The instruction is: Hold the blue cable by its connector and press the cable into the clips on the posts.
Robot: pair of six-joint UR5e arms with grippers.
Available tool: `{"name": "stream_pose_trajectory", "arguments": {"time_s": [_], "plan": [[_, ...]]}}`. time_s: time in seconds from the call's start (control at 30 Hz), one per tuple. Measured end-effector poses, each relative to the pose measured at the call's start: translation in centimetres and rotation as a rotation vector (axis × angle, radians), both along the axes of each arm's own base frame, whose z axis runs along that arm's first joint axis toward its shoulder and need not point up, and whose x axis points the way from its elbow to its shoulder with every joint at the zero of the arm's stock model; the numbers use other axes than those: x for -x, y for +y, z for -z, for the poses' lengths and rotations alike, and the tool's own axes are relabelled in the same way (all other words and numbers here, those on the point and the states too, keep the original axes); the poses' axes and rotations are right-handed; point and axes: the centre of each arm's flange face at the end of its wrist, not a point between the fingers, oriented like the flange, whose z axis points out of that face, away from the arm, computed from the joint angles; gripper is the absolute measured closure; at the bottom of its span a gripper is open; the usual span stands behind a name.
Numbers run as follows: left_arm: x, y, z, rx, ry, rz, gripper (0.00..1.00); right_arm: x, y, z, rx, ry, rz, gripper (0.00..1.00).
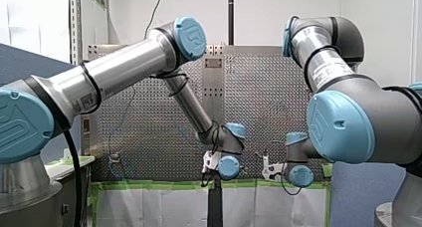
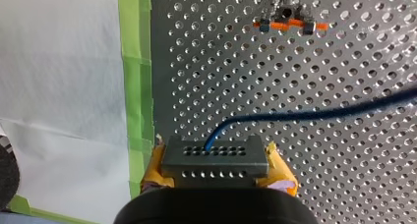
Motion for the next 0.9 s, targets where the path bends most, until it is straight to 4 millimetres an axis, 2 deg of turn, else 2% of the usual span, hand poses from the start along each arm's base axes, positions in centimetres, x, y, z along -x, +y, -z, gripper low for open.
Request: {"name": "stream_pose_trajectory", "arguments": {"time_s": [0.27,0.57,0.9], "plan": [[0.2,-1.2,0.0,0.019,-0.004,0.009,0.97,2.7,-1.3,0.1,-0.011,-0.012,0.022,1.0],[0.8,-2.7,2.6,0.014,0.019,0.016,0.97,6.3,-3.5,-0.1,-0.005,-0.022,0.063,1.0],[-0.8,-4.4,1.4,0.086,-0.022,-0.004,0.97,6.1,-4.7,-0.5,0.007,-0.007,0.05,1.0]]}}
